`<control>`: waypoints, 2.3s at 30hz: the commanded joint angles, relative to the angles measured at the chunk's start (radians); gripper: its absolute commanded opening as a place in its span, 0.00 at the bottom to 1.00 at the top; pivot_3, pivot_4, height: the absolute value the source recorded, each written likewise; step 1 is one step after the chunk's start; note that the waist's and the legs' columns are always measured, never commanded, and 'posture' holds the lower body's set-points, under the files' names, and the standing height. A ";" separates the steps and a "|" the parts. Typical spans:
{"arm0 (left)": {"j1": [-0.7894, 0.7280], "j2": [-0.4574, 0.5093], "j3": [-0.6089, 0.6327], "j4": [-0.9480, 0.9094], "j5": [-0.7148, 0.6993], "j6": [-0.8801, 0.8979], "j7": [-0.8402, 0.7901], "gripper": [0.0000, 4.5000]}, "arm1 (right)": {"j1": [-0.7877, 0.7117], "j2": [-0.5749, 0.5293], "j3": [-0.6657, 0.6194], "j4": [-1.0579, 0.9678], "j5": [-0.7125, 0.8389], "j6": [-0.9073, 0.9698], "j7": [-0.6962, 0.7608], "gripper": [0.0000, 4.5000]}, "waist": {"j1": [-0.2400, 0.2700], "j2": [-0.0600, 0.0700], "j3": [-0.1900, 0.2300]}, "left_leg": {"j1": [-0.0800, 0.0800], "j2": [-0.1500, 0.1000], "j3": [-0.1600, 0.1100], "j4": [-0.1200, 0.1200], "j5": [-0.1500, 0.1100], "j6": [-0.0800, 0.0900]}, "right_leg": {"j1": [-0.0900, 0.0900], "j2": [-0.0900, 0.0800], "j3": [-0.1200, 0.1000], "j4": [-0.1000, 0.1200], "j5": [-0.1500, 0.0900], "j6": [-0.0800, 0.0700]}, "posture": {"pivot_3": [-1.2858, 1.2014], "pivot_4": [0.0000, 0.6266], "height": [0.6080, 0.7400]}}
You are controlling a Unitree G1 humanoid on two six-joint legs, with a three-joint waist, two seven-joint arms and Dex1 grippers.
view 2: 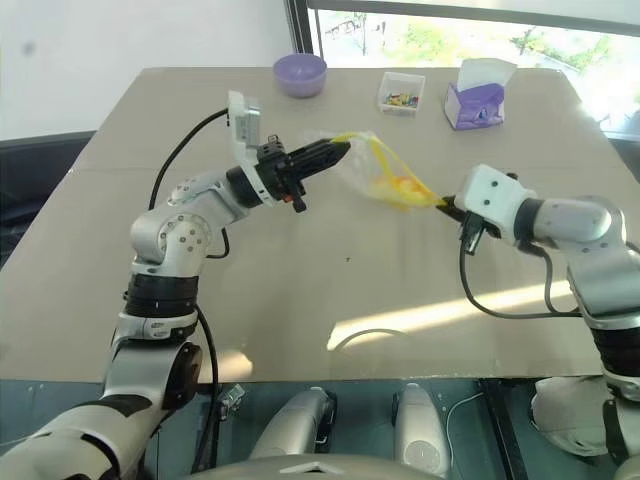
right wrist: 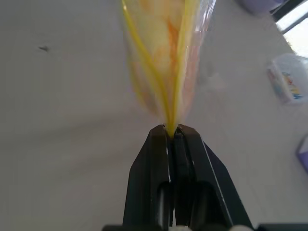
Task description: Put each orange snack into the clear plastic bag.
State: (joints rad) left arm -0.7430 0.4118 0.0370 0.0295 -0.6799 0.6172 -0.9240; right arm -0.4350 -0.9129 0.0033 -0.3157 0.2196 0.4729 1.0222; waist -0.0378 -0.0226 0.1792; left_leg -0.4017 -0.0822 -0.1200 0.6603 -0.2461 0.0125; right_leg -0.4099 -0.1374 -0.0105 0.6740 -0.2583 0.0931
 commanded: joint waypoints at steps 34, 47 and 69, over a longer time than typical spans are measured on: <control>0.267 0.013 -0.215 0.093 0.502 -0.750 -0.026 0.00 | 0.366 0.104 -0.131 -0.177 -0.160 -0.086 -0.256 0.58 | 0.027 0.002 -0.001 | -0.003 -0.001 -0.002 0.009 -0.003 0.006 | 0.000 0.001 0.000 0.003 0.005 0.002 | 0.52 0.24 1.00; 0.203 -0.028 -0.180 0.049 0.412 -0.589 -0.021 0.00 | 0.050 0.310 0.223 -0.217 -0.225 -0.045 -0.352 0.58 | 0.026 0.002 -0.001 | 0.002 0.002 -0.001 0.008 -0.003 0.006 | 0.002 0.004 0.002 0.003 0.005 0.002 | 0.52 0.24 1.00; 0.182 -0.022 -0.171 -0.036 0.388 -0.457 0.013 0.00 | -0.067 0.362 0.270 -0.177 -0.295 -0.009 -0.339 0.25 | 0.023 0.002 -0.001 | 0.000 0.000 0.000 0.007 -0.001 0.002 | 0.001 0.004 0.003 0.000 0.005 0.002 | 0.52 0.24 1.00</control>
State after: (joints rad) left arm -0.5547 0.3859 -0.1573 0.0383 -0.2781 0.1682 -0.9118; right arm -0.4819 -0.5455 0.2977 -0.4464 -0.0739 0.4606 0.6795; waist -0.0150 -0.0209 0.1784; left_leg -0.4016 -0.0821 -0.1200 0.6675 -0.2475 0.0149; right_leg -0.4088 -0.1339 -0.0079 0.6742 -0.2530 0.0951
